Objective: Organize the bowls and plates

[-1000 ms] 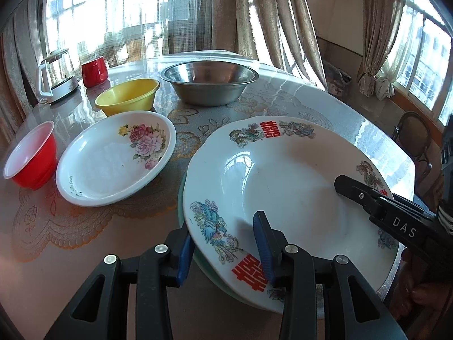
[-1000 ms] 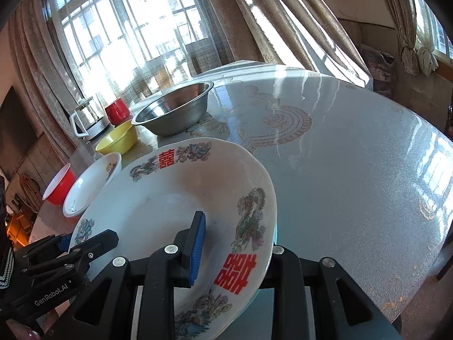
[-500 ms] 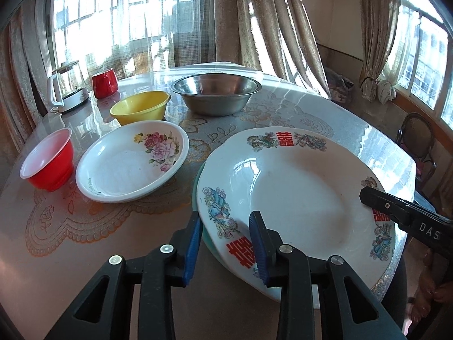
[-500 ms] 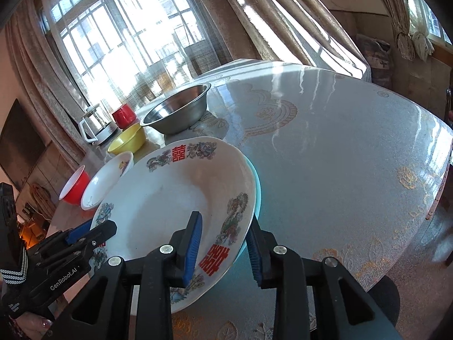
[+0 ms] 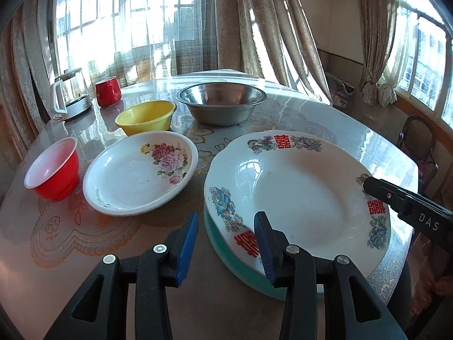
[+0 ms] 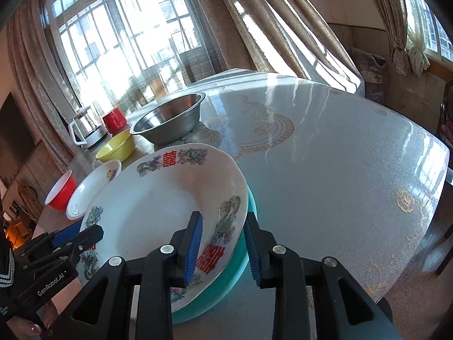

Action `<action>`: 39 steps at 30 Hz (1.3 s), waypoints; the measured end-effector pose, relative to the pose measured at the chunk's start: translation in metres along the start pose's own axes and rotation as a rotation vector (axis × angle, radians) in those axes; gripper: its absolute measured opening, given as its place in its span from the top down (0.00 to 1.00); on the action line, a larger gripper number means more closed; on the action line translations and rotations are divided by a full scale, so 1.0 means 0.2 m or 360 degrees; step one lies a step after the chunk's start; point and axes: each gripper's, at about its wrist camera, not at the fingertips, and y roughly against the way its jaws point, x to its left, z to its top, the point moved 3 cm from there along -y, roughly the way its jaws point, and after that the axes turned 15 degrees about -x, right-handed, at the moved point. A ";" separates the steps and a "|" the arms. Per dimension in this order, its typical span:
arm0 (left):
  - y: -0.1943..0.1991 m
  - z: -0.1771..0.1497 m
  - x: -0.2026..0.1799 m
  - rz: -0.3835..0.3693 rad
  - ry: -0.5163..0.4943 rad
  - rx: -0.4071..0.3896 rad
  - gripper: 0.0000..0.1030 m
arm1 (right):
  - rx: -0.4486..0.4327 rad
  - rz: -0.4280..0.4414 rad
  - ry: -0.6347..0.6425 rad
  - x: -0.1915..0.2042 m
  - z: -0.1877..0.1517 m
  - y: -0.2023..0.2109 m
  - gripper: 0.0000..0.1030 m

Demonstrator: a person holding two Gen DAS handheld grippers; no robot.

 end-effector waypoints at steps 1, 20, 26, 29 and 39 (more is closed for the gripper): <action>0.02 0.00 0.01 0.0007 0.0016 -0.0008 0.49 | -0.0029 -0.0018 0.0001 -0.01 0.01 0.02 0.67; 0.13 -0.01 0.45 0.0361 0.0248 -0.0015 0.08 | -0.0083 0.0006 0.0075 0.14 0.04 0.10 0.62; 0.05 0.03 0.58 0.0451 0.0230 -0.0017 0.08 | -0.0047 0.0100 0.0124 0.26 0.07 0.08 0.61; -0.02 0.04 0.66 0.0503 0.0226 -0.0014 0.08 | -0.0021 0.0161 0.0162 0.34 0.09 0.05 0.61; -0.12 0.06 0.72 0.0435 0.0221 -0.0033 0.08 | 0.0120 0.0274 0.0270 0.64 0.14 -0.10 0.61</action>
